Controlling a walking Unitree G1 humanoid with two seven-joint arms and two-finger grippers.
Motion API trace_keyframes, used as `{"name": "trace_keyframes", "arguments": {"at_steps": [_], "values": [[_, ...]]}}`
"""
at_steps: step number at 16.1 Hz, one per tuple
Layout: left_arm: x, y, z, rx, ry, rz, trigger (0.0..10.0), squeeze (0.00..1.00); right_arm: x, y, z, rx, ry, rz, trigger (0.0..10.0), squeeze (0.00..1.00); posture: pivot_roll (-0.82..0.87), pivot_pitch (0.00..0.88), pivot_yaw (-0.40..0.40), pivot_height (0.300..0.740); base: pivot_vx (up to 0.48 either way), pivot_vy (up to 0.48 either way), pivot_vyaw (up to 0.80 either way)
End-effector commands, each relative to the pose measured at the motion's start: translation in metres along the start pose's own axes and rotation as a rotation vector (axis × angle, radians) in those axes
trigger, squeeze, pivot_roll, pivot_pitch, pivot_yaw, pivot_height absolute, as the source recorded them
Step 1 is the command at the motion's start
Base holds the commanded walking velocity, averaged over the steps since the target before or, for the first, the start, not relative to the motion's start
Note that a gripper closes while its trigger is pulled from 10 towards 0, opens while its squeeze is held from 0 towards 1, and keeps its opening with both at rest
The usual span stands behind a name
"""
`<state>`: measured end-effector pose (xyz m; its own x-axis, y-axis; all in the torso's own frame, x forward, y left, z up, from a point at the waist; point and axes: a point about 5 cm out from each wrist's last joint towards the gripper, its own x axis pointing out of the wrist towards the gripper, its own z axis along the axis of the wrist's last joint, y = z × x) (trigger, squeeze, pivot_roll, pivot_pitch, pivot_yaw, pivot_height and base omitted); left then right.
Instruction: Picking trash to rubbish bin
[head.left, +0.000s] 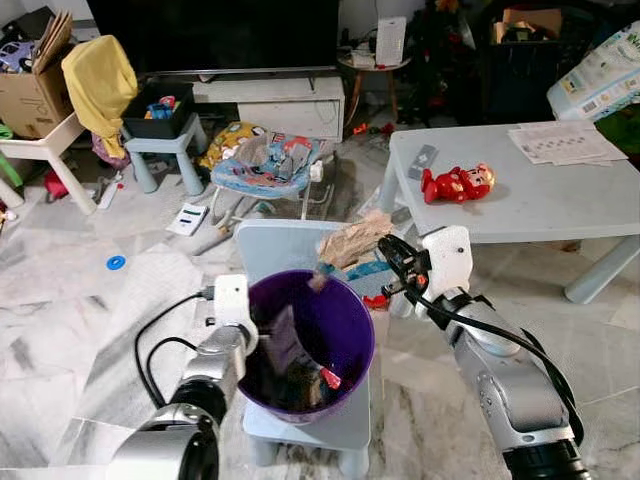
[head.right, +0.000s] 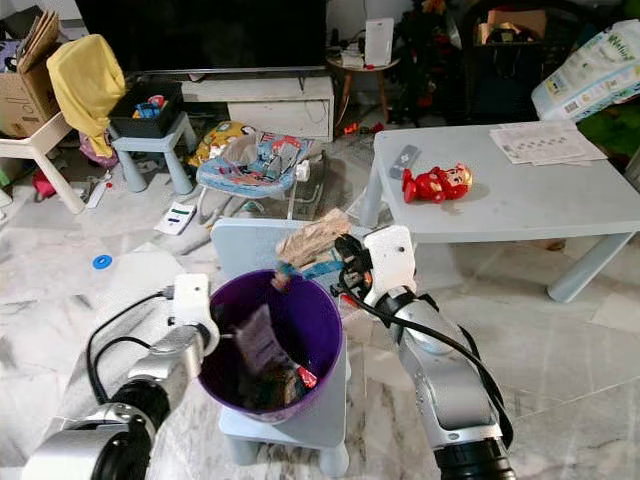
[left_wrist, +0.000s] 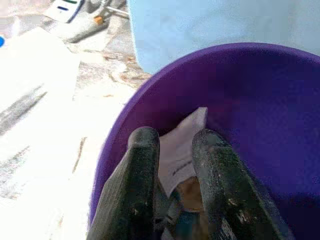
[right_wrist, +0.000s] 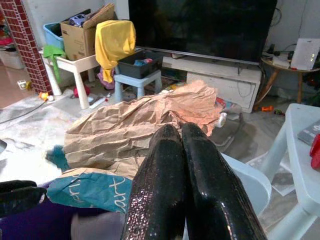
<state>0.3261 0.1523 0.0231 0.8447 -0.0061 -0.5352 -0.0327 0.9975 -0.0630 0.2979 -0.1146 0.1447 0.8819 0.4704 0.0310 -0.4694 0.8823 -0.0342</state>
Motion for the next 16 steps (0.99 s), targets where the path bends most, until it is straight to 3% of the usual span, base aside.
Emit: {"name": "trace_keyframes", "arguments": {"at_steps": [1, 5, 7, 10, 12, 14, 16], "values": [[-0.002, 0.006, -0.011, 0.0, 0.036, 0.01, 10.0, 1.0, 0.004, 0.004, 0.002, 0.007, -0.006, 0.03, 10.0, 0.0, -0.06, 0.127, -0.003, 0.74, 0.0, 0.0, 0.0], [-0.013, 0.003, -0.018, 0.096, -0.031, -0.093, 10.0, 1.0, 0.003, 0.014, -0.019, 0.04, 0.086, 0.158, 10.0, 0.0, -0.02, 0.119, -0.005, 0.74, 0.0, 0.0, 0.0], [-0.034, 0.012, -0.021, 0.158, -0.084, -0.101, 10.0, 1.0, -0.003, 0.021, -0.048, 0.011, 0.205, 0.24, 10.0, 0.0, 0.02, 0.116, -0.01, 0.74, 0.0, 0.0, 0.0], [-0.059, 0.02, -0.017, 0.17, -0.118, -0.116, 10.0, 1.0, -0.005, 0.021, -0.08, -0.021, 0.327, 0.24, 10.0, 0.0, 0.07, 0.112, -0.014, 0.74, 0.0, 0.0, 0.0], [-0.089, 0.02, -0.016, 0.174, -0.105, -0.174, 10.0, 1.0, -0.003, 0.023, -0.102, -0.027, 0.413, 0.228, 10.0, 0.0, 0.1, 0.111, -0.012, 0.74, 0.0, 0.0, 0.0], [-0.108, 0.02, -0.023, 0.218, -0.073, -0.188, 10.0, 1.0, 0.0, 0.025, -0.111, -0.049, 0.449, 0.235, 10.0, 0.0, 0.12, 0.11, -0.009, 0.74, 0.0, 0.0, 0.0], [-0.115, 0.028, -0.03, 0.229, -0.031, -0.163, 10.0, 1.0, 0.003, 0.027, -0.117, -0.053, 0.468, 0.232, 10.0, 0.0, 0.13, 0.108, -0.01, 0.74, 0.0, 0.0, 0.0]]}}
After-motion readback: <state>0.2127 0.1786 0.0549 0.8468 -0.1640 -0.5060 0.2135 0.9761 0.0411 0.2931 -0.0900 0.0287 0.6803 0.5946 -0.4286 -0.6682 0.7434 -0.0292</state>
